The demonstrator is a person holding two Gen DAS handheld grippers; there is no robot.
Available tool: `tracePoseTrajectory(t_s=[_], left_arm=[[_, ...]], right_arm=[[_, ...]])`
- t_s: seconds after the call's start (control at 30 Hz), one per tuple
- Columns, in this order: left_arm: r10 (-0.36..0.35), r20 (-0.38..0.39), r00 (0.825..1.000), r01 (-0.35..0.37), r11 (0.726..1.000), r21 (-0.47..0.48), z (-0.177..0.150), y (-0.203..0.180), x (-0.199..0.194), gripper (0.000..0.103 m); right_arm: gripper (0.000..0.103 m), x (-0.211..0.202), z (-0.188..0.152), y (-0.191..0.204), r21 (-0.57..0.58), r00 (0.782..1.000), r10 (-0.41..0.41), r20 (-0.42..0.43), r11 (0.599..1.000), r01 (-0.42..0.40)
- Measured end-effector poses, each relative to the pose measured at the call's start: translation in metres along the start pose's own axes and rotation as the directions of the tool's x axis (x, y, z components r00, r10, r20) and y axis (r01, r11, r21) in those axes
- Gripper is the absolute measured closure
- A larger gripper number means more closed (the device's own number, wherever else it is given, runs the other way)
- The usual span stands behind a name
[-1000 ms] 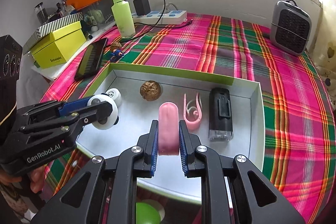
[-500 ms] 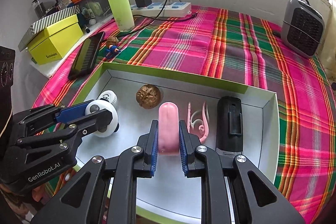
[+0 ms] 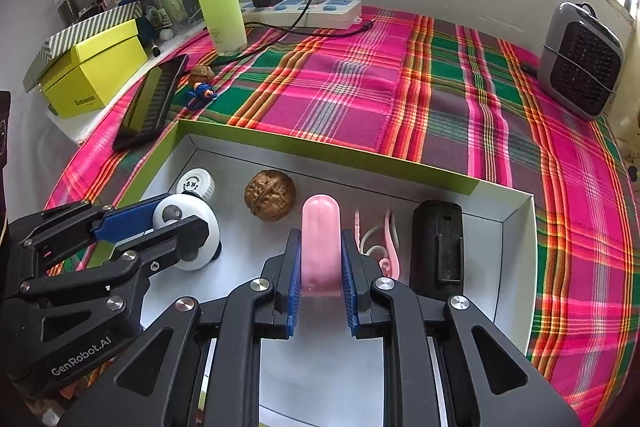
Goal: Organize objects
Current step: 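Carry the pink clip and panda-face toy over the white box with both tools, then lower and open both tools, releasing the pink clip and panda toy into the box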
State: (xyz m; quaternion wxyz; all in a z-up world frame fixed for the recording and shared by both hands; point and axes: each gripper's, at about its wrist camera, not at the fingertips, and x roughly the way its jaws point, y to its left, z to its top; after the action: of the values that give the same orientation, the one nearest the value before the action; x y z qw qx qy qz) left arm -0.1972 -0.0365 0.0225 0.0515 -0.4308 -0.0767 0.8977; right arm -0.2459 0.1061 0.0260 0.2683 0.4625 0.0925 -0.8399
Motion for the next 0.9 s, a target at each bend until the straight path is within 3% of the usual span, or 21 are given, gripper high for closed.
tracePoseTrajectory(t_s=[0.9], left_arm=[[0.012,0.008,1.000,-0.012,1.000,0.005,0.0025,-0.0010,0.0025,0.074]], right_arm=[[0.084,0.0050,0.0068,0.0010,-0.007,1.000,-0.021,0.023,1.000,0.021]])
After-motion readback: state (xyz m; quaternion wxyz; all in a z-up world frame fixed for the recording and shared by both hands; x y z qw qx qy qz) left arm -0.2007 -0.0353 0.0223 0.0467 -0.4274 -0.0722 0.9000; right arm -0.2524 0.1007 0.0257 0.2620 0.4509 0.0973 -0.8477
